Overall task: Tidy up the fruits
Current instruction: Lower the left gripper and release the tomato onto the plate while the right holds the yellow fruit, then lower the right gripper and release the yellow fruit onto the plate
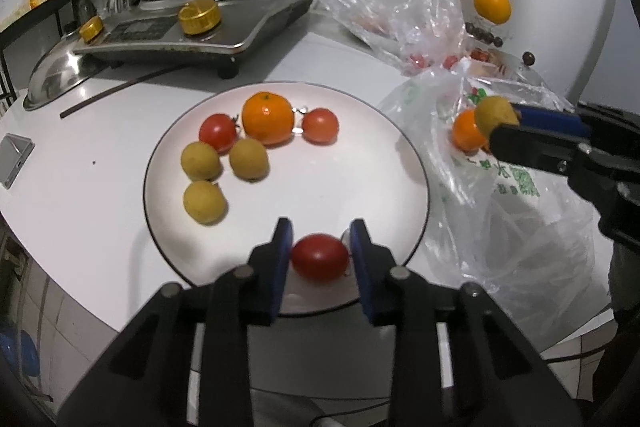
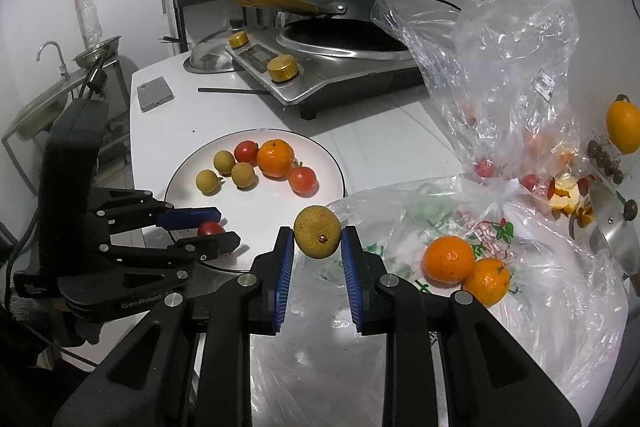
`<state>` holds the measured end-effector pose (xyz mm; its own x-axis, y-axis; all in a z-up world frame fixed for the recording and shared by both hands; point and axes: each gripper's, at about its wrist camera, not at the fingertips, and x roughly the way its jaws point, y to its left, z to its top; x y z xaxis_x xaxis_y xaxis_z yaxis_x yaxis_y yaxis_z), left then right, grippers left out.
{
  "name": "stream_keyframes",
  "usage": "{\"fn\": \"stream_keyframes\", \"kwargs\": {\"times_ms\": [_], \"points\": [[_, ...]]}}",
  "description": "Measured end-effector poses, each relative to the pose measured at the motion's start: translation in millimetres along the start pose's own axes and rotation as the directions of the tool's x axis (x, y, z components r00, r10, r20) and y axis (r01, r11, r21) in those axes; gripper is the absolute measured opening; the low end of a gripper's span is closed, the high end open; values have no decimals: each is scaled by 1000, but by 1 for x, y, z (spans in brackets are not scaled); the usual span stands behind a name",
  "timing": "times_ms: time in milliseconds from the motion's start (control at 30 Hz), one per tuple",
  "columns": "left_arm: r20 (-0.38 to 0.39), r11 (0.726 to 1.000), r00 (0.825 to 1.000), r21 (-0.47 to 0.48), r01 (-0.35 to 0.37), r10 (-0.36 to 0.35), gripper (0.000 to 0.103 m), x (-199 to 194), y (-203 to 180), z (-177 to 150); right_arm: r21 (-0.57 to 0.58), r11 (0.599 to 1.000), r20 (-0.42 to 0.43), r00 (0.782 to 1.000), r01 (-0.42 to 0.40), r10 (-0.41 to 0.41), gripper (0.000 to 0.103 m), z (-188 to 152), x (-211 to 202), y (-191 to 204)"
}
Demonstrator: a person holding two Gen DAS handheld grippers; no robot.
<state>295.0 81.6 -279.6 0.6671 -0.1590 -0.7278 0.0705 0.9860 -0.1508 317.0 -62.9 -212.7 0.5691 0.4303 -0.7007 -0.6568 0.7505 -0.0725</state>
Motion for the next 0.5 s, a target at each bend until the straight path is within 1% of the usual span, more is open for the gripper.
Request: {"fn": "stream_keyframes", "kwargs": {"times_ms": [500], "points": [[54, 1000, 998, -26, 16, -14, 36, -17, 10, 2, -27, 1000, -9, 1000, -9, 9, 26, 11, 10, 13]]}}
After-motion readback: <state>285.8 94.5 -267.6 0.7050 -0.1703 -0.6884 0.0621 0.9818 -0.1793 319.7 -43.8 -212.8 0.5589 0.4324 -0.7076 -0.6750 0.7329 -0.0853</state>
